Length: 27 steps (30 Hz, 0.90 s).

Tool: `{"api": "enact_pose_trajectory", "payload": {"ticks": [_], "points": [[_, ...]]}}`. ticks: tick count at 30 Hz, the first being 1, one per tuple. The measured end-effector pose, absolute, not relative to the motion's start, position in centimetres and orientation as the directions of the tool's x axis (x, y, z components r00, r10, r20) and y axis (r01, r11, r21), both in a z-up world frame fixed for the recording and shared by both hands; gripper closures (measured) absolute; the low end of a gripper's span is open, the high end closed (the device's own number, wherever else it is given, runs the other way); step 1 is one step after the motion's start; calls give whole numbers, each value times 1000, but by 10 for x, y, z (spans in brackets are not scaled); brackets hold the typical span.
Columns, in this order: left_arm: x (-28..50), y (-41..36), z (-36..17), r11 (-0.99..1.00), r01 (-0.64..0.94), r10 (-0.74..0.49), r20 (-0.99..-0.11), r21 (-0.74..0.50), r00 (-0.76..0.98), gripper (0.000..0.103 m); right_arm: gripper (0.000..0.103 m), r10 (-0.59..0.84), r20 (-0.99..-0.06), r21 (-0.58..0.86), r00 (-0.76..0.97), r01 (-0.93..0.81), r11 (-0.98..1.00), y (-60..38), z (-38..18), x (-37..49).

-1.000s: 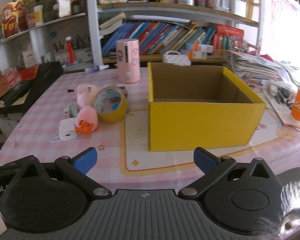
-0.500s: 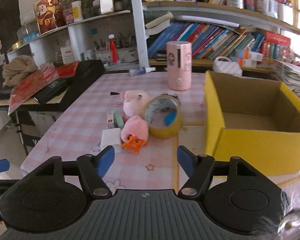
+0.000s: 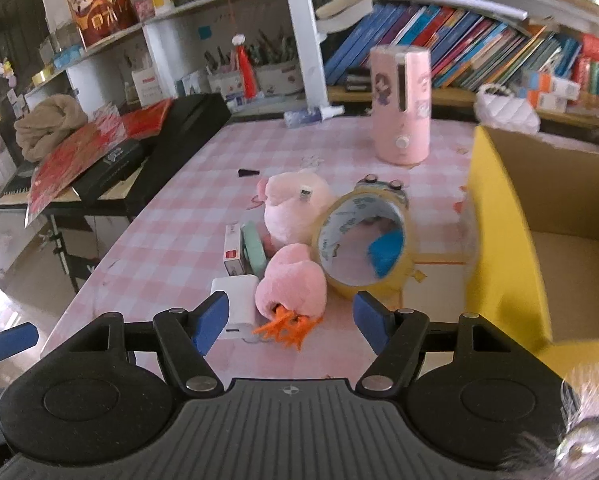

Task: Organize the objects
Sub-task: 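Grasp the pink plush chick with the right tool while the left tool grasps the white charger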

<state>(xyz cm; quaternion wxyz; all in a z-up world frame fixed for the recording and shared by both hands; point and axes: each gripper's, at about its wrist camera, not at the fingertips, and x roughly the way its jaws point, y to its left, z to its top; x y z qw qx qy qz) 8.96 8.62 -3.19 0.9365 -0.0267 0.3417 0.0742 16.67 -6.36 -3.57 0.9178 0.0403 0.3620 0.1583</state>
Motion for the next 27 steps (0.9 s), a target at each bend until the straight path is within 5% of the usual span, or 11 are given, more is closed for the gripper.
{"api": "enact_pose_trajectory", "payload": {"ticks": [10, 12, 13, 24, 27], "points": [[119, 84, -41, 995, -100, 84, -692, 17, 717, 0, 36, 337, -761, 321, 554, -129, 938, -64, -73, 228], [125, 82, -42, 996, -89, 73, -696, 14, 715, 0, 43, 367, -767, 371, 526, -103, 923, -66, -79, 238], [128, 81, -43, 996, -83, 69, -699, 14, 712, 0, 55, 392, -767, 401, 508, -97, 911, -68, -82, 243], [179, 57, -60, 998, 12, -51, -744, -58, 667, 1, 57, 552, -576, 485, 603, -292, 824, -94, -21, 236], [193, 46, -68, 999, 24, -35, -756, -26, 654, 10, 56, 553, -536, 478, 638, -311, 822, -106, -5, 235]]}}
